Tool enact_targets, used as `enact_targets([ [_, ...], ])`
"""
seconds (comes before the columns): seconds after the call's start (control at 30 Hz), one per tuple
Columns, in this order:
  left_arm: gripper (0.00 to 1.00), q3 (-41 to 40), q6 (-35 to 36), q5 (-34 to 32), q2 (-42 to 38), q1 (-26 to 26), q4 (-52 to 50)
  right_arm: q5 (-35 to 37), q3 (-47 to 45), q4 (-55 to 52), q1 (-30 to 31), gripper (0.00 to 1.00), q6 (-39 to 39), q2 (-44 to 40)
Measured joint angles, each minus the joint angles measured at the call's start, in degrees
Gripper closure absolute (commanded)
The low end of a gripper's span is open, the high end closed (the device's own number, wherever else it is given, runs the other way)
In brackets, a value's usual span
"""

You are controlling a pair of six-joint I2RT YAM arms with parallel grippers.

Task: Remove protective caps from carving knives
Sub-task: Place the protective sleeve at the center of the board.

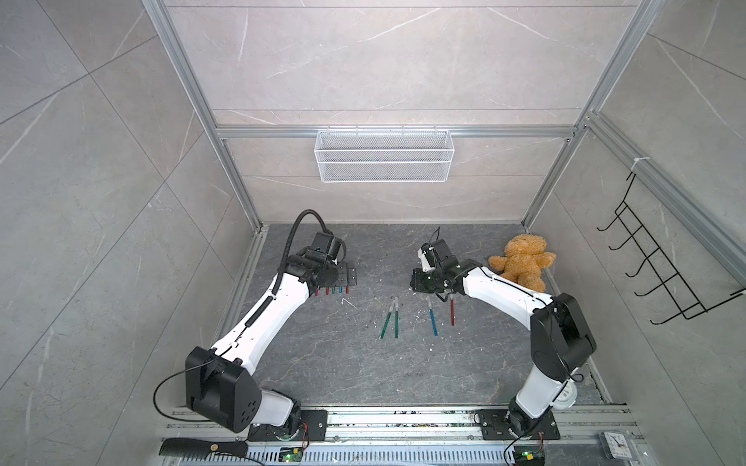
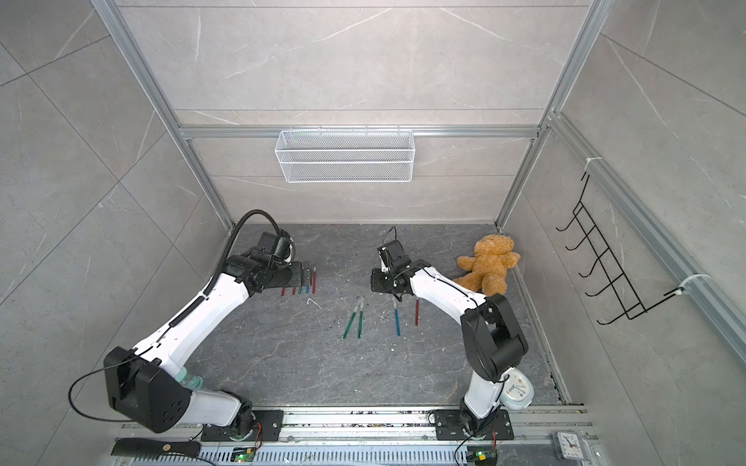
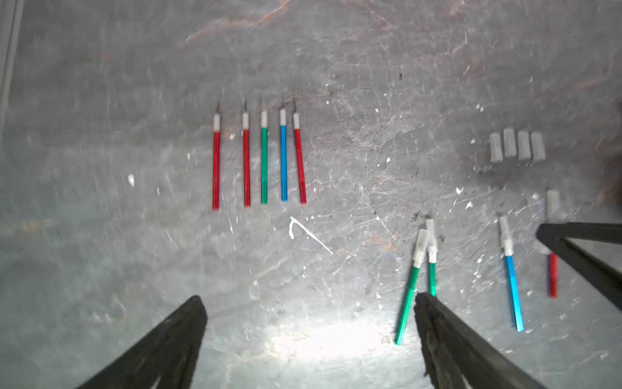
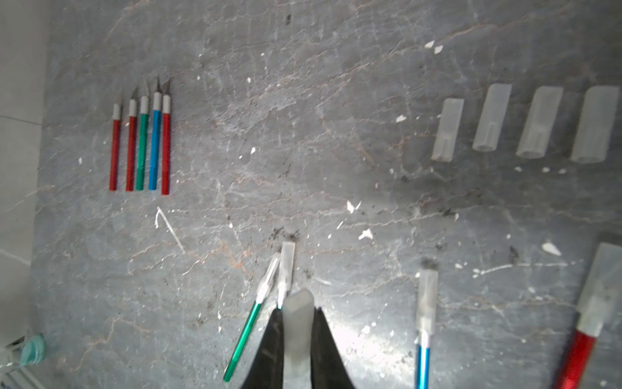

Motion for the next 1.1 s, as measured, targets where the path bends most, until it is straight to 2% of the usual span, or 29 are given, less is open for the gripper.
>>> enact_targets([
  [0.23,0.00,-10.1,0.7,-5.7,-7.6,-3.5,0.6,1.6,11.4,-8.8,-4.5,1.00,-2.0,9.4],
  [0.47,0.00,-11.9,3.3,-10.6,-8.2,-9.4,1.6,2.9,24.5,-16.6,-5.4,1.00,-4.1,18.6],
  [1.1,0.00,-11.8,3.7,-10.6,-4.9,-9.9,2.1,4.1,43.5,-29.3,-5.5,1.00,-5.6,35.3],
])
